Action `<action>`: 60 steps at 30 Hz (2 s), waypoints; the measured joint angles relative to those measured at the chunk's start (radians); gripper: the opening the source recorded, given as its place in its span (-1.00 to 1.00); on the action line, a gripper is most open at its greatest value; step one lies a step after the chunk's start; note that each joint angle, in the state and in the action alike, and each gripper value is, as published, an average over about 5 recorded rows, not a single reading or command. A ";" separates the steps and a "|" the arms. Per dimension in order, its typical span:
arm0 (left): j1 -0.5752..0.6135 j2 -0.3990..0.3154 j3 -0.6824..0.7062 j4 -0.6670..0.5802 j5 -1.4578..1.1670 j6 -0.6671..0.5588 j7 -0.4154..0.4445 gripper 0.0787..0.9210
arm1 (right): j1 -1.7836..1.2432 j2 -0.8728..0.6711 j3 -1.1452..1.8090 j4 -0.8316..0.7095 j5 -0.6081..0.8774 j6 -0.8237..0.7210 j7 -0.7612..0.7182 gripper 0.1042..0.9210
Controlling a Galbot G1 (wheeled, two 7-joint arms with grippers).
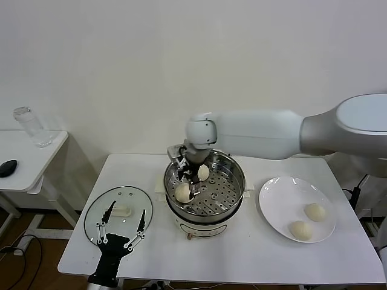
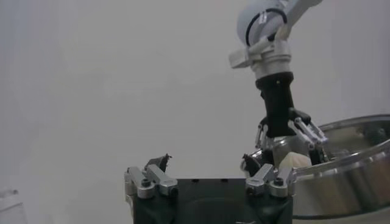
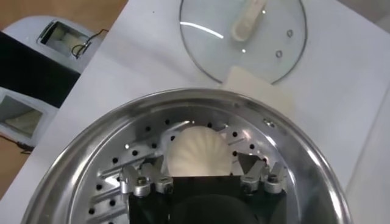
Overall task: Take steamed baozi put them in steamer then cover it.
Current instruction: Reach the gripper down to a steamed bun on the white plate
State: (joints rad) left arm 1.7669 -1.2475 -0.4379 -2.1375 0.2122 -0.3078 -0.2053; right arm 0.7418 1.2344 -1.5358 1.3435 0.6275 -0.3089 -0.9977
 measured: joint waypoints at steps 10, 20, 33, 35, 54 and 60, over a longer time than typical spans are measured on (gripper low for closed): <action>0.009 0.011 0.005 -0.008 0.005 0.002 0.000 0.77 | 0.085 -0.298 0.009 0.069 -0.114 0.081 -0.130 0.76; 0.017 0.024 -0.003 -0.008 0.006 -0.006 -0.004 0.77 | -0.007 -0.572 0.031 0.037 -0.288 0.188 -0.214 0.76; 0.022 0.027 -0.021 -0.007 0.005 -0.006 -0.004 0.77 | -0.279 -0.706 0.168 -0.025 -0.447 0.244 -0.233 0.76; 0.024 0.026 -0.024 -0.007 0.006 -0.006 -0.004 0.77 | -0.313 -0.712 0.189 -0.033 -0.461 0.248 -0.233 0.76; 0.029 0.015 -0.045 -0.005 0.006 -0.010 -0.005 0.77 | -0.512 -0.704 0.308 -0.090 -0.503 0.253 -0.191 0.76; 0.027 0.012 -0.047 -0.002 0.005 -0.009 -0.005 0.77 | -0.537 -0.696 0.323 -0.109 -0.506 0.251 -0.186 0.70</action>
State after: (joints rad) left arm 1.7944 -1.2355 -0.4846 -2.1395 0.2167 -0.3172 -0.2102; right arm 0.2051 0.5380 -1.2130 1.2350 0.1216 -0.0580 -1.1836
